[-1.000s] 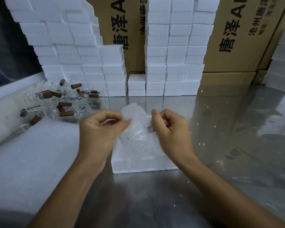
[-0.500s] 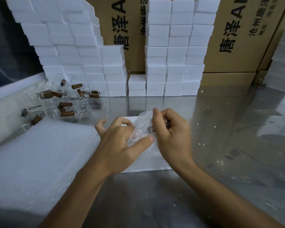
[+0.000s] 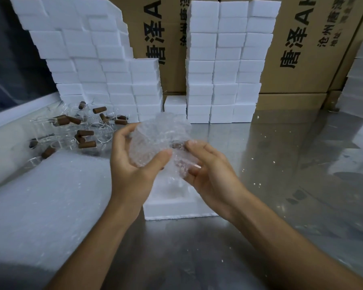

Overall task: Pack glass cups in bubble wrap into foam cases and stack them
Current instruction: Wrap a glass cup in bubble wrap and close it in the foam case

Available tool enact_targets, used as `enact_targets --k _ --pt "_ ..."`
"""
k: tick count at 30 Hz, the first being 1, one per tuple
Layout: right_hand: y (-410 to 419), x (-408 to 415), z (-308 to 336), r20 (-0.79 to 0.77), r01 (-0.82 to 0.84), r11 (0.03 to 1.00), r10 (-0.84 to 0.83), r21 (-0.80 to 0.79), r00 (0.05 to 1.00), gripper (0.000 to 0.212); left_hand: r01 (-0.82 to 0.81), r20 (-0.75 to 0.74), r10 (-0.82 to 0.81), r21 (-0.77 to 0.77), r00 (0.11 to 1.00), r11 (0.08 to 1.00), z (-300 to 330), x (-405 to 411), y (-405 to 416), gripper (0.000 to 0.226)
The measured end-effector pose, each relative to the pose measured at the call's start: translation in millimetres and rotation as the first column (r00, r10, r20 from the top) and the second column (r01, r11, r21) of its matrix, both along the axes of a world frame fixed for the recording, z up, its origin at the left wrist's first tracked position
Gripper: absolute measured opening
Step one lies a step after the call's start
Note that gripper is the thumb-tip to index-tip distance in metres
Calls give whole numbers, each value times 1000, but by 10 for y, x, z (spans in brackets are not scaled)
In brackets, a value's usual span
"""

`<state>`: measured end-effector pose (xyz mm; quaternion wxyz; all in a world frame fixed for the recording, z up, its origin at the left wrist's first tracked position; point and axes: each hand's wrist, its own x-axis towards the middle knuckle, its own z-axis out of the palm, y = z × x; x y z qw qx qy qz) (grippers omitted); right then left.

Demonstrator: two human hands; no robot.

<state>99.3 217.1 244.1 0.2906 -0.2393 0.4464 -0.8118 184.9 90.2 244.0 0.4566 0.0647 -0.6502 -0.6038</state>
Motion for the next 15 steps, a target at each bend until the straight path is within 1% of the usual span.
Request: enact_targets --k 1,3,4,5,6,8,10,12,13,15 --pt "7 -9 9 62 -18 1000 20 -23 998 18 -19 6 20 -35 1000 999 6 13 -13 60" --pt "22 -43 28 117 6 997 3 -73 993 32 -32 47 40 -158 998 987 13 25 -8 60" --pt "32 -59 34 118 30 996 -20 -81 993 37 -16 66 31 -218 997 976 15 27 10 61" --pt "39 -72 34 97 64 995 -57 -72 994 37 12 80 10 -266 997 964 17 29 31 62" --pt "43 -83 32 53 107 993 -104 -52 993 32 41 94 -14 -297 995 954 18 30 50 63" --pt "48 -87 23 -102 217 976 -218 -19 971 18 80 125 -41 -322 991 943 22 26 64 64" --pt "45 -83 15 -312 320 947 -313 -31 897 13 108 160 -59 -319 985 942 19 23 57 64" --pt "37 -52 13 -522 313 949 -288 -41 803 22 126 193 -64 -330 979 936 7 24 43 63" --pt "37 -39 16 -585 287 958 -246 -23 773 26 132 201 -67 -329 977 935 3 29 42 62" --pt "60 -21 22 -635 231 973 -168 17 754 29 147 203 -85 -317 976 937 7 37 48 59"
